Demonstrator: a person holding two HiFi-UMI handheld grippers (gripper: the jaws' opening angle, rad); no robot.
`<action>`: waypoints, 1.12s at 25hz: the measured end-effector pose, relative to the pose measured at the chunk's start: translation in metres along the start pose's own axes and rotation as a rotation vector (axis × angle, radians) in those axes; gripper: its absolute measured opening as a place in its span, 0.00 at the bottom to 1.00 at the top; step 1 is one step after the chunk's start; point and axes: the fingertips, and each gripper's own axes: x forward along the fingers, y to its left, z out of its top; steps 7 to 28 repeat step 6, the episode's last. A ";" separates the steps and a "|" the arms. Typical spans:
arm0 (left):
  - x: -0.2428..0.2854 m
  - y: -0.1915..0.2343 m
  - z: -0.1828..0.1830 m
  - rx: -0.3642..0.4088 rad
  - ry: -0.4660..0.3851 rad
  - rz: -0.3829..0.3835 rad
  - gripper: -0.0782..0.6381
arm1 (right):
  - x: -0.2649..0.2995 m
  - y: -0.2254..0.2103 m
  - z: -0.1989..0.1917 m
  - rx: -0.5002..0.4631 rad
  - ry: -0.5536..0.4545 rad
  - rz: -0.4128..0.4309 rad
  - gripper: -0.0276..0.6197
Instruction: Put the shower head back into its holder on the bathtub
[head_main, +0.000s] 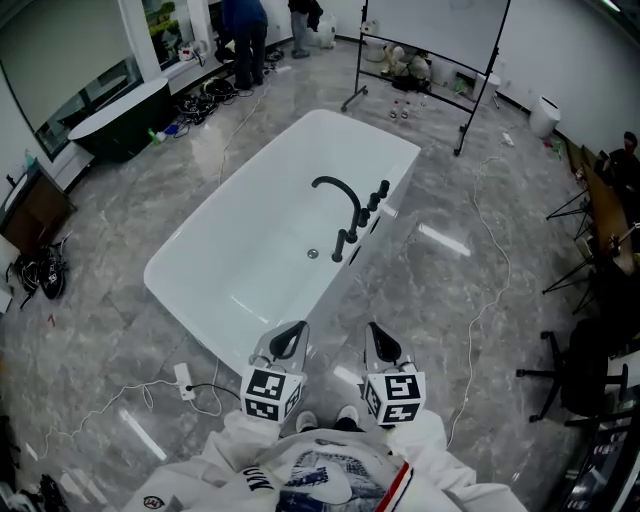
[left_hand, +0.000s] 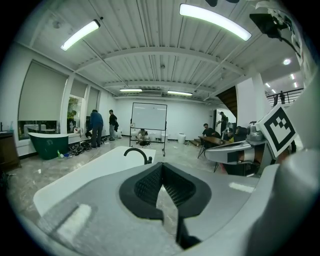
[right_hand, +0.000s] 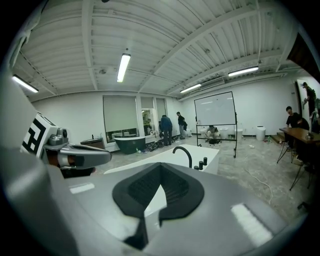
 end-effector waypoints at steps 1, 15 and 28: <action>-0.003 0.003 0.000 -0.002 -0.002 0.000 0.11 | 0.000 0.002 0.000 -0.002 0.000 -0.006 0.05; -0.013 0.014 0.001 -0.004 -0.015 -0.008 0.11 | 0.002 0.015 0.001 -0.013 0.001 -0.021 0.05; -0.013 0.014 0.001 -0.004 -0.015 -0.008 0.11 | 0.002 0.015 0.001 -0.013 0.001 -0.021 0.05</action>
